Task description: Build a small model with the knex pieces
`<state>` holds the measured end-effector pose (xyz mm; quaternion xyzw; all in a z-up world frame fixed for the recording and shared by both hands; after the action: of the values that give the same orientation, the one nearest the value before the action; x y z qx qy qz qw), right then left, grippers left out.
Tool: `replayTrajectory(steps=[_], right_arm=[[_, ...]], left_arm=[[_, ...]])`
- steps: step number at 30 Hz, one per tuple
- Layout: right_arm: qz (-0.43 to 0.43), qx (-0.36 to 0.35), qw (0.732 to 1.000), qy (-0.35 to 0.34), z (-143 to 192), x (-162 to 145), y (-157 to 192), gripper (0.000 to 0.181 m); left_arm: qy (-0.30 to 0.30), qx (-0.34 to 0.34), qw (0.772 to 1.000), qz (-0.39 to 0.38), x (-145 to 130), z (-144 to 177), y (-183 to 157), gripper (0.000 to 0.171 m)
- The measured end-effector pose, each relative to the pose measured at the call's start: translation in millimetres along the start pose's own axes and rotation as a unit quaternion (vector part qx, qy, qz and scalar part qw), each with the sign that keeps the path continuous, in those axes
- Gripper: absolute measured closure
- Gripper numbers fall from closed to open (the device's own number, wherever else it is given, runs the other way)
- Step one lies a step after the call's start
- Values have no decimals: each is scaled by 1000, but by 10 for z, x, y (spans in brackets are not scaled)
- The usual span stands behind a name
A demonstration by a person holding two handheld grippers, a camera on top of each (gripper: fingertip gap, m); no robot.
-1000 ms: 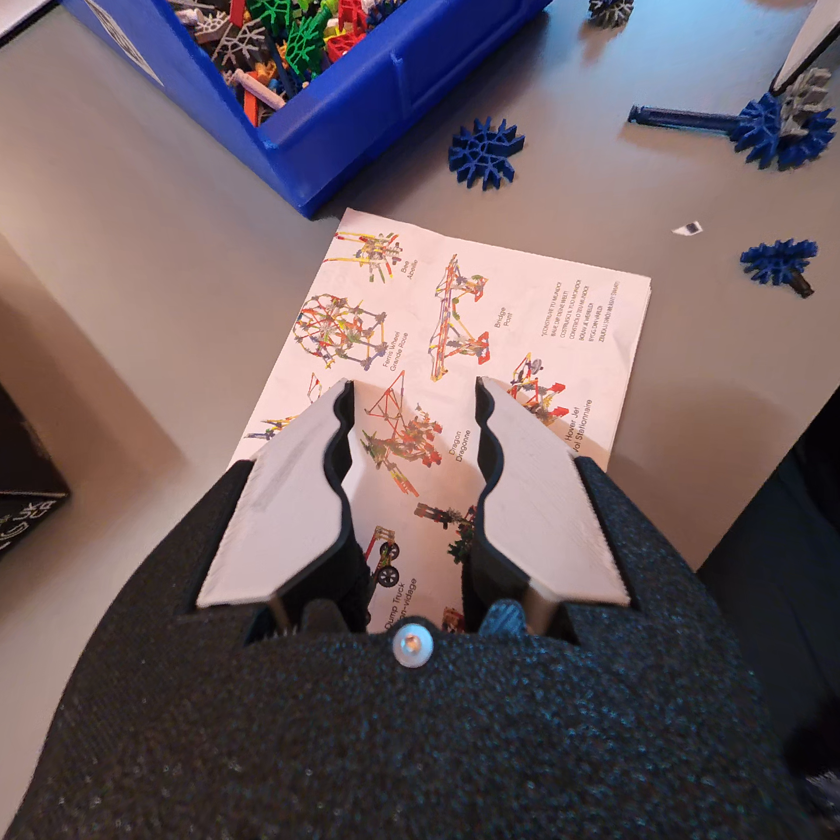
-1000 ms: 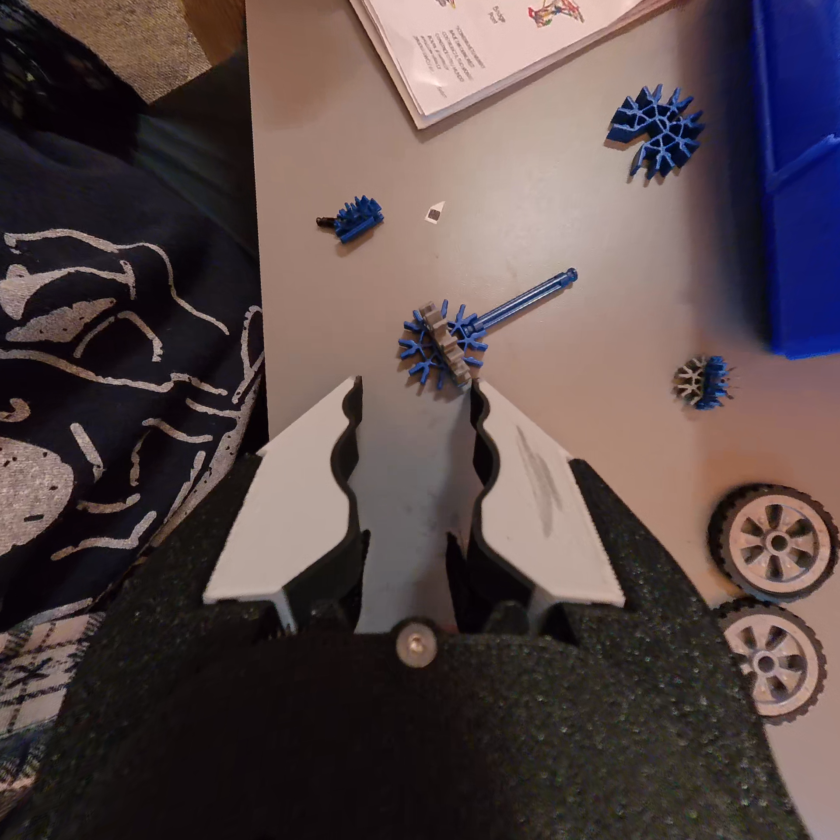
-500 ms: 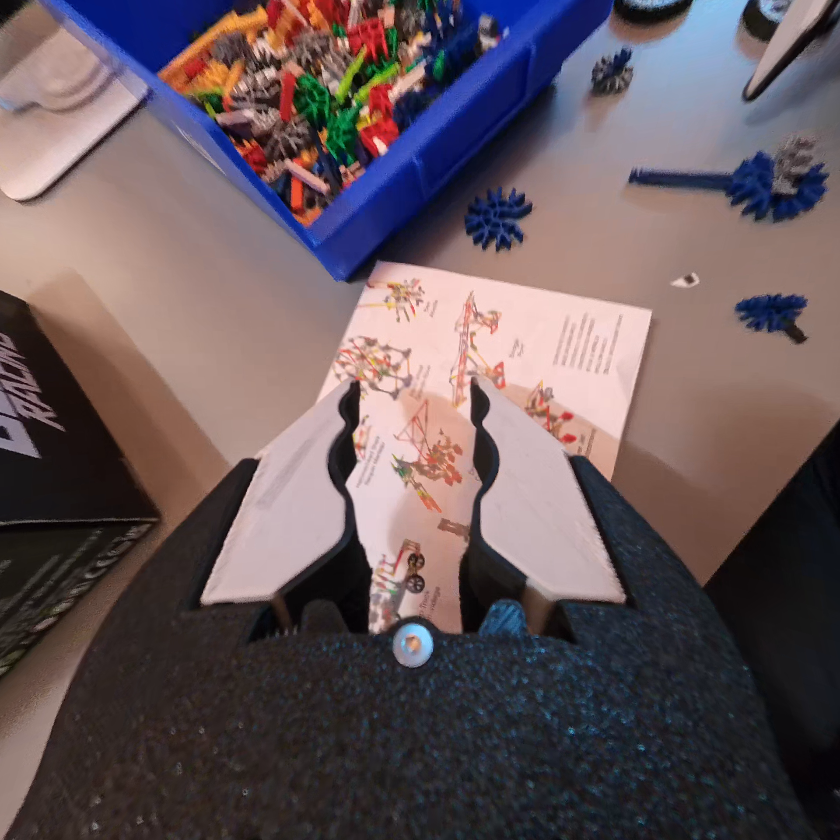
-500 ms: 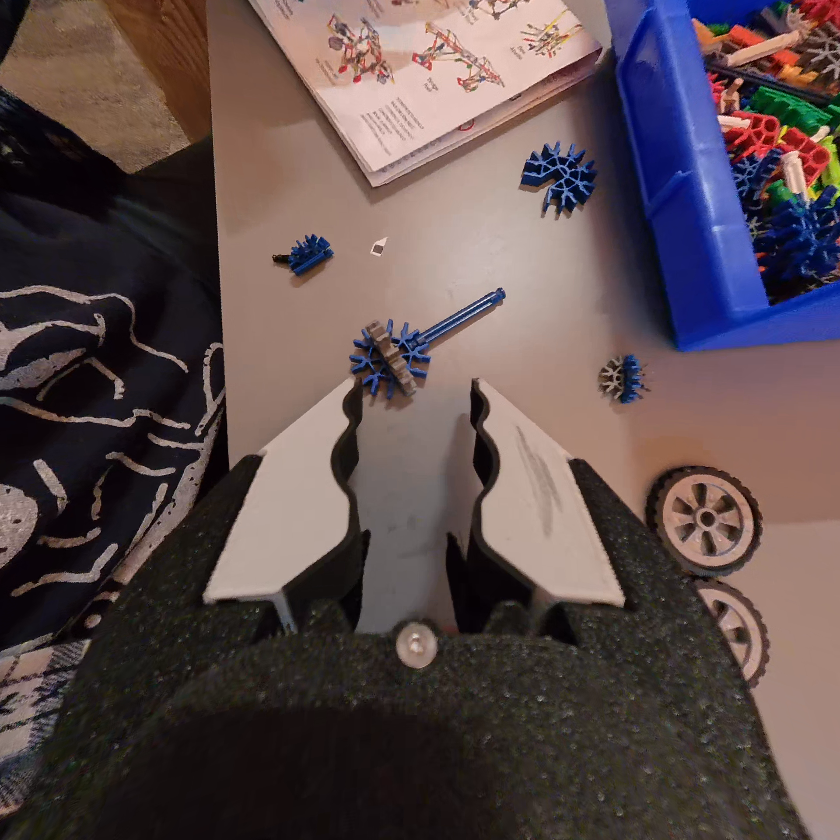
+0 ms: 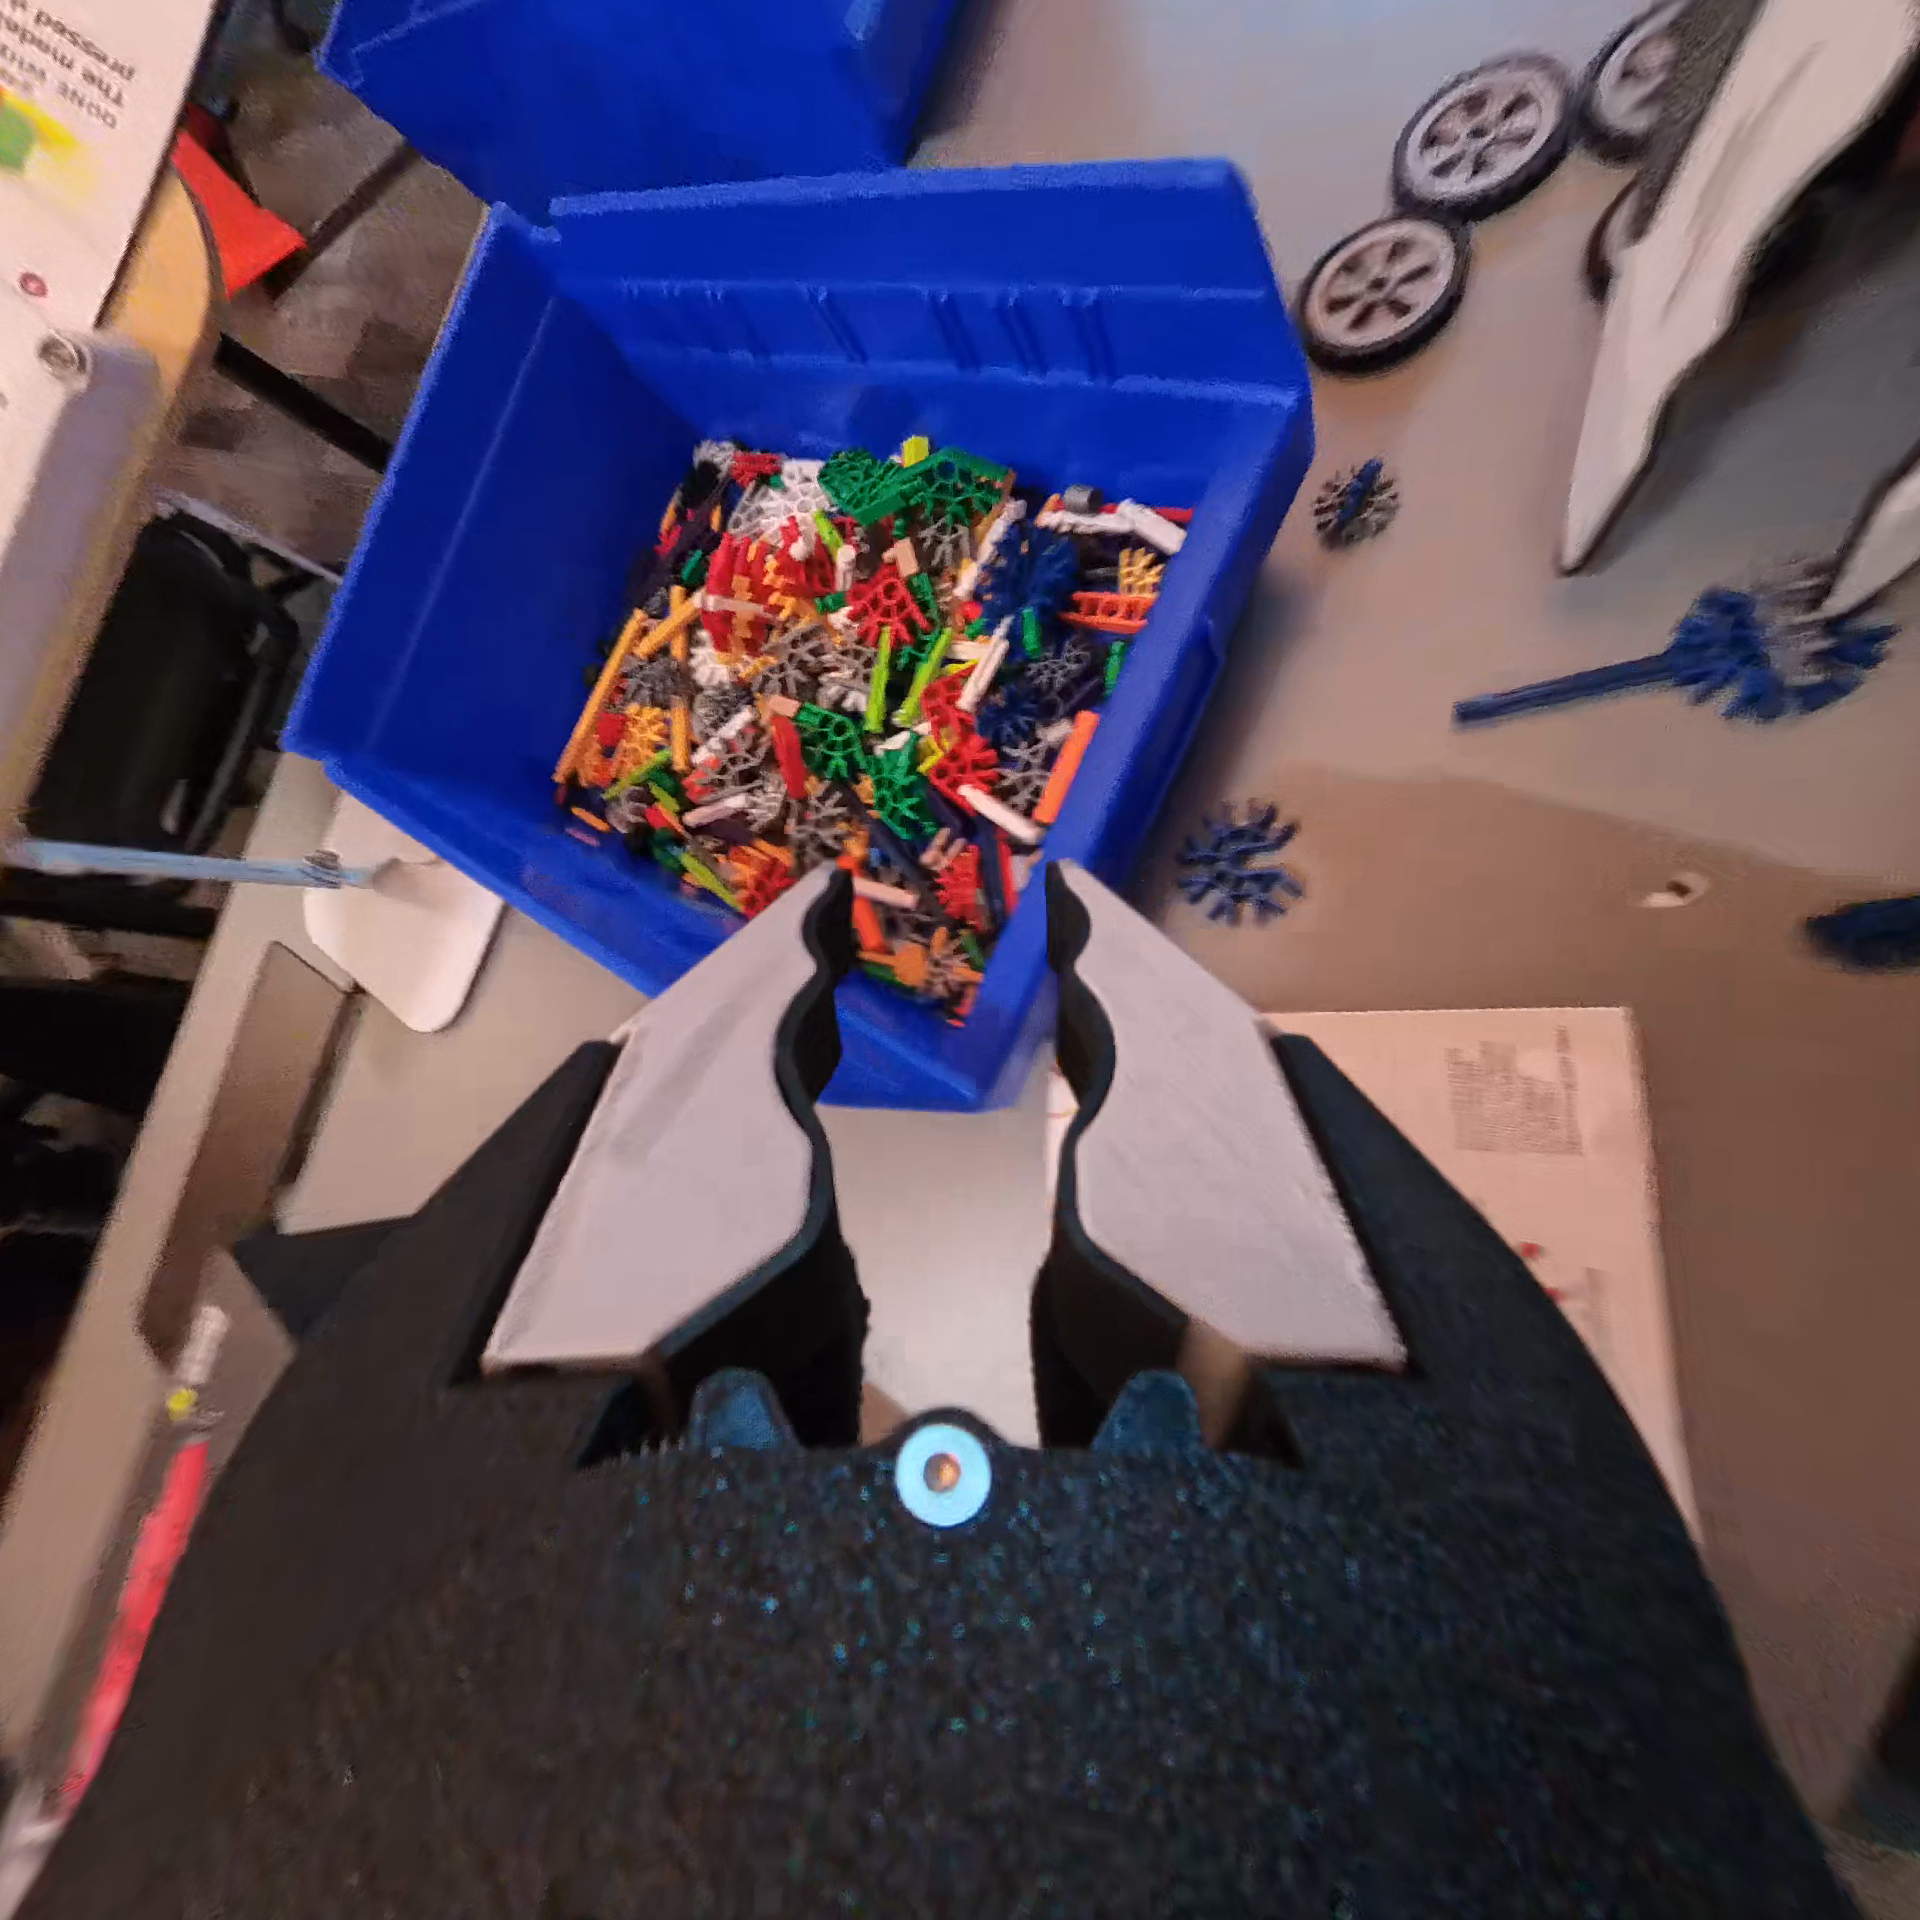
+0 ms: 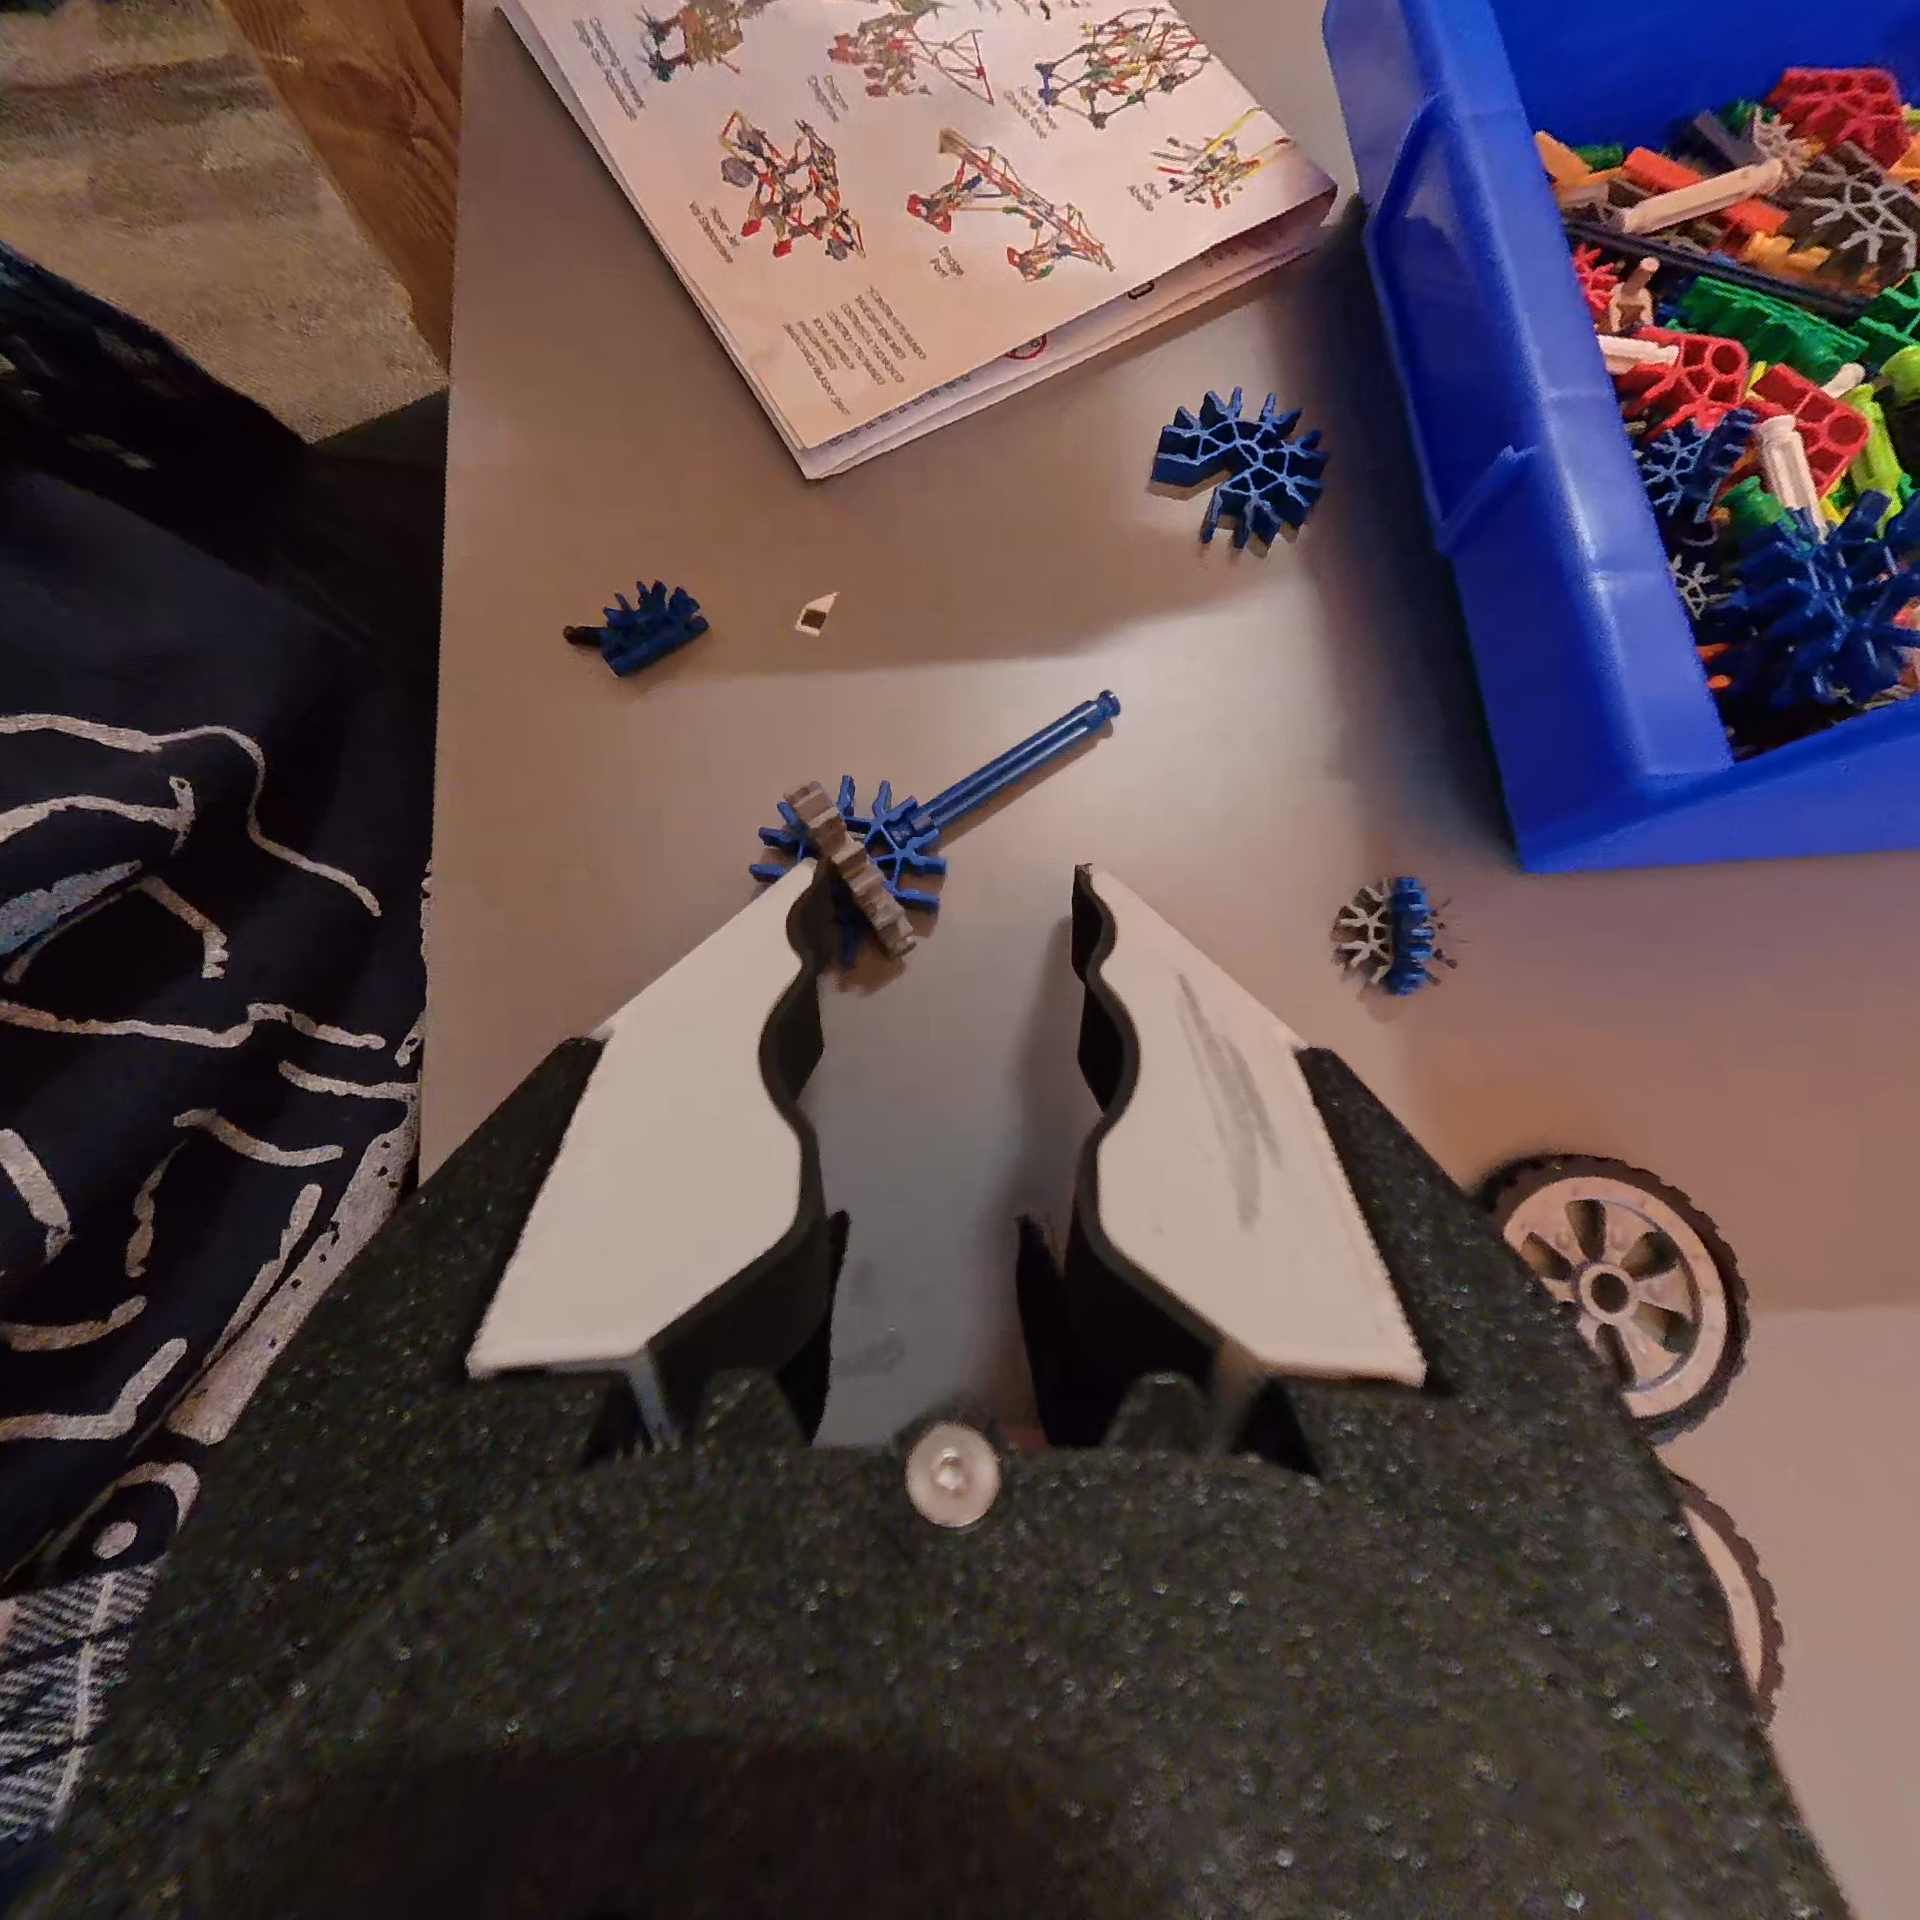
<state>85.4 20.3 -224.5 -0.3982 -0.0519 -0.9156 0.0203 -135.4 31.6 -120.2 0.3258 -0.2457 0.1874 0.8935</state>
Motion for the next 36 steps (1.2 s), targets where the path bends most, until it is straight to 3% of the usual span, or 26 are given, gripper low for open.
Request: replayTrajectory(steps=[17, 29, 33, 36], right_arm=[[-22, 23, 999, 5, -30, -34, -51, 135], [-31, 33, 999, 5, -30, -41, -63, 136], [-33, 35, 999, 4, -30, -42, -66, 136], [-34, 36, 999, 4, -30, -43, -67, 136]], left_arm=[[51, -144, 983, -105, 406, -1022, 595, 135], [124, -94, 981, -118, 451, -1693, 1300, 137], [107, -127, 978, -124, 482, -1840, 1372, 144], [126, -151, 969, -153, 435, -2021, 1334, 146]])
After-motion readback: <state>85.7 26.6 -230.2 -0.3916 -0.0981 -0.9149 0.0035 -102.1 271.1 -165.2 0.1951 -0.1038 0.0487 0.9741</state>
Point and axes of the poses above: each gripper's, where its closed fingertips meet, z back along the fingers, x out of its top, y = z × x across the jaws, the point moved 7 cm from there along z, back along the fingers, and after that the axes turned 5 degrees about -z, right-handed, at the moved point
